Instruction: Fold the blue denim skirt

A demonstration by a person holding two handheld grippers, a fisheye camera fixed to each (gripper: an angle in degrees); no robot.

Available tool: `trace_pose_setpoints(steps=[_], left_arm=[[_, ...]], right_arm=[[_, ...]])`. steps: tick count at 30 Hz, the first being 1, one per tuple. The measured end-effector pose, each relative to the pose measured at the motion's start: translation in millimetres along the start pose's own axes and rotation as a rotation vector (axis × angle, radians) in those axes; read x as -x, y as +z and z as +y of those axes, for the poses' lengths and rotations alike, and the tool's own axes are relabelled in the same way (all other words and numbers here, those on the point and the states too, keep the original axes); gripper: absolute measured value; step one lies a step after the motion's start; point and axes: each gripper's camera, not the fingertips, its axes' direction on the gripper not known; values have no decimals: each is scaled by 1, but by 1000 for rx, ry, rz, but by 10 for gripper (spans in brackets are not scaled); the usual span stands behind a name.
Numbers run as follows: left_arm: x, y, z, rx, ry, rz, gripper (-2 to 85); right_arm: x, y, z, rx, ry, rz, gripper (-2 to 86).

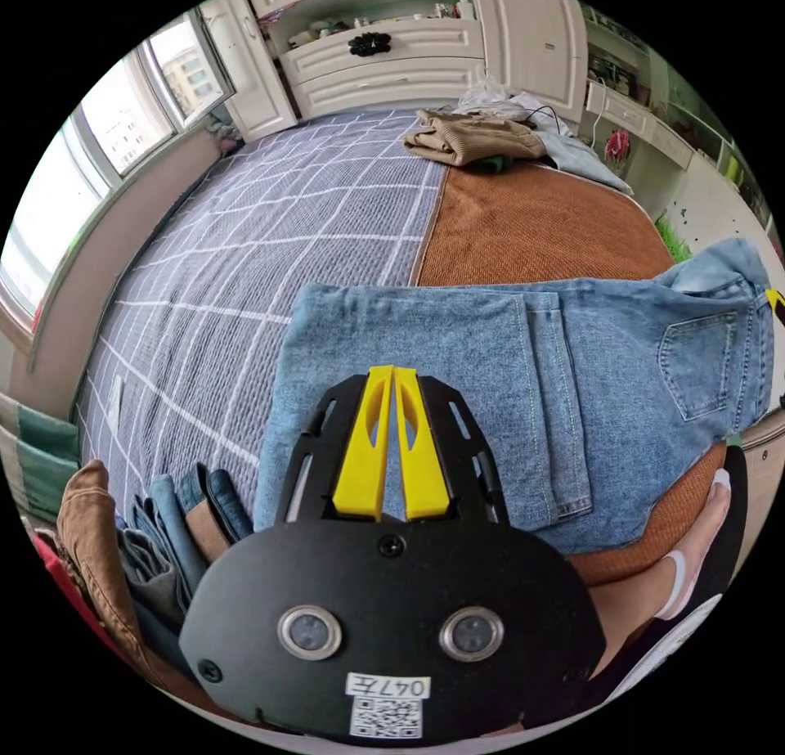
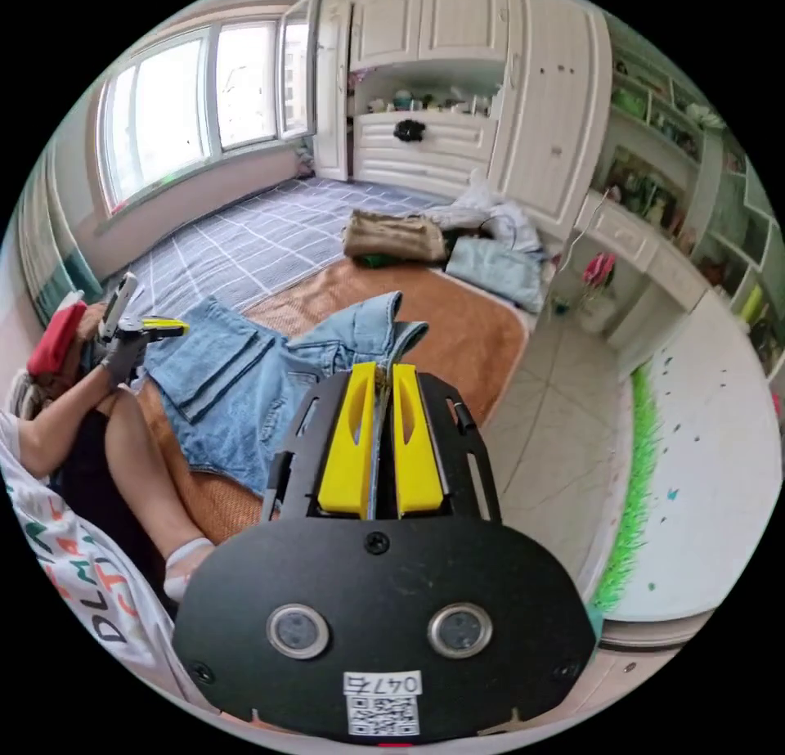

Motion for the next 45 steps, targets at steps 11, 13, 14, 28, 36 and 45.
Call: trace_pose_setpoints(steps=[11,13,14,28,36,45], left_arm=[[-23,74,13,63,4,92,-10],[-33,85,15,46,34,136,-10],[-37,87,15,40,47,146,-9],[-72,175,46,96,131,208,-9],[-81,219,59,132,136,213,-9],[-95,256,77,179,119,187,-9]], right_arm=[[-53,52,69,48,293,1,96],[-51,72,66,113,228,-28,98],[-50,77,65,127,213,-31,99],[-125,242,52,275,202,-224,73],[-113,150,94,-80,197,-753,14],[-30,10,137,-227,-50,-828,3]])
